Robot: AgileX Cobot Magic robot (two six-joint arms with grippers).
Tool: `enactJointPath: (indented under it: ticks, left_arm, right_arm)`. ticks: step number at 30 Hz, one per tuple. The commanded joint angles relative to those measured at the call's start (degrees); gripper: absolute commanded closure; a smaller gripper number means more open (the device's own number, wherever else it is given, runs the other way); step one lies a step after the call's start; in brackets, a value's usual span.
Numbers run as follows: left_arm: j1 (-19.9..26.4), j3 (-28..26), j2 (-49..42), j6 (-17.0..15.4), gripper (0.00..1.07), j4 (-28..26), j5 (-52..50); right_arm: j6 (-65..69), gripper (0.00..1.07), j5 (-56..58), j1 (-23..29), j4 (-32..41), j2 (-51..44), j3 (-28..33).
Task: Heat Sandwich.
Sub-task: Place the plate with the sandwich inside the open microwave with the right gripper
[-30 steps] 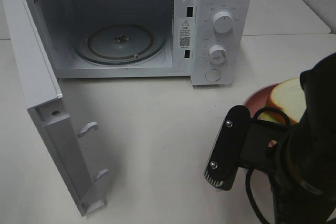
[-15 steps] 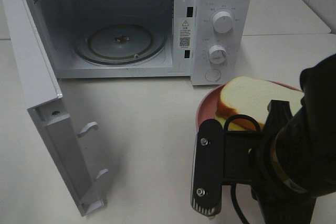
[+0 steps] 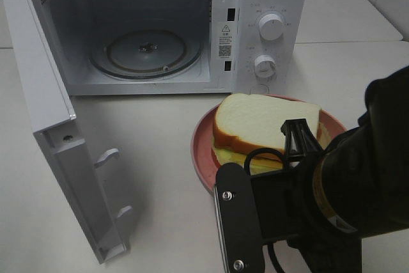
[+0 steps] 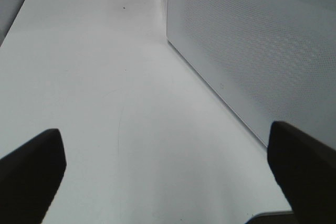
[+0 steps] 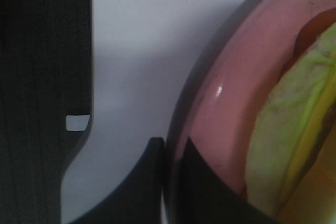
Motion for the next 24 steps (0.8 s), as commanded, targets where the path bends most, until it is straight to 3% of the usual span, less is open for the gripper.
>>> enactJointPath:
  ticks: [1,14,24]
  left_arm:
    - [0.2,0.2,-1.6,-0.2,0.01,0.1,-0.5]
    - [0.2,0.2,-1.6,-0.2,0.01,0.1,-0.5]
    - [0.2,0.2,-1.6,-0.2,0.01,0.1,-0.5]
  right_arm:
    - [-4.0,1.04,-2.2,0.2,-1.4,-0.3,0.1]
    - [-6.8,1.05,-9.9,0.0,-1.4,-0.3,0.1]
    - [-17.1,1.07,-10.8,-7.4,-1.4,-0.3,0.1]
